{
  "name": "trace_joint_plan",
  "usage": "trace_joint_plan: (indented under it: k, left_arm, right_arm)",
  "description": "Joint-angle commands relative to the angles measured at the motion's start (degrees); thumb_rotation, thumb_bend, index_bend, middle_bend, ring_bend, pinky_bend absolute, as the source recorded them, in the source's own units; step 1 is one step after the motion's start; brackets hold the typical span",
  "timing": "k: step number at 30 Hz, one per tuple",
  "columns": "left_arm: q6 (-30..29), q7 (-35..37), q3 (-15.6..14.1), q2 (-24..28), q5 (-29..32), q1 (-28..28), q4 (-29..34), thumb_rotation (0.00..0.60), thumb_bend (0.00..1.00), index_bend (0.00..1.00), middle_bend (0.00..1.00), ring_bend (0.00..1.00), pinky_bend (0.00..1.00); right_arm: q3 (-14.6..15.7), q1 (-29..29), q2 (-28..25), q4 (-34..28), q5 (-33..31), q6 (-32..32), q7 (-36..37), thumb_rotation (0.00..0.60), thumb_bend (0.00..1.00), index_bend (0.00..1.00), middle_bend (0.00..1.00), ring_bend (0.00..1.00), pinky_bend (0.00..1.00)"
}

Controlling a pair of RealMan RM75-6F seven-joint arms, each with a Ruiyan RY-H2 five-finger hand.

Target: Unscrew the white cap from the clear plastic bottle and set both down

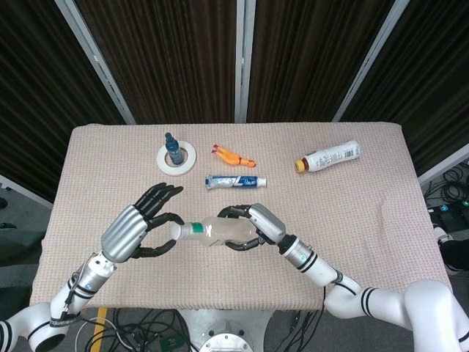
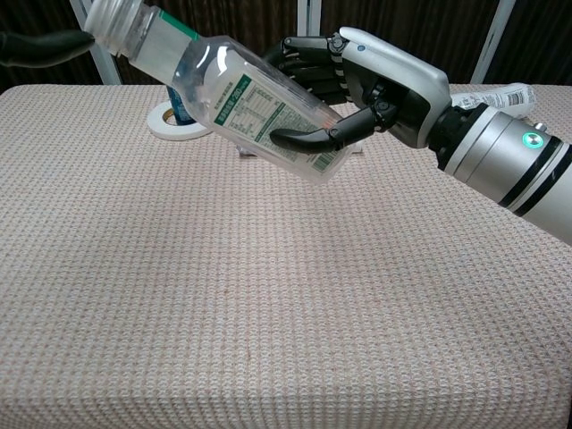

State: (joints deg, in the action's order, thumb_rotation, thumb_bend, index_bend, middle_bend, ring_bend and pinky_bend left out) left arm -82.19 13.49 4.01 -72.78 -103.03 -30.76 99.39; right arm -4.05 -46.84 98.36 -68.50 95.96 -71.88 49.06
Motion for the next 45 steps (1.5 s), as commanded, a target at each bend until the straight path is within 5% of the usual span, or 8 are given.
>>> trace_joint_plan:
  k: [1,36,45]
  left_arm:
    - [-0.27,0.25,0.10,-0.33,0.01,0.02,-0.17,0.600,0.32,0.42,0.04,0.00,0.00]
    - [-2.02,0.88,0.23,0.48,2.13,1.55,-3.46,0.600,0.32,0.45,0.06,0.00,0.00]
    - [8.58,-10.88,-2.36,-0.98,10.62,2.43,-10.92,0.600,0.32,0.45,0.06,0.00,0.00]
  right_arm:
    - [-0.05,-0.03,0.09,0.10,-0.02,-0.01,0.04,0.600,0.41,0.71,0.58,0.45,0.54]
    - [0.99,2.11,-3.08,-0.38,0.24,-1.85,-3.31,0.600,0.41,0.71,0.58,0.45,0.54]
    - [2.33,5.16,-11.27,-2.90,-1.04,-1.24,-12.93,0.600,0.41,0.71,0.58,0.45,0.54]
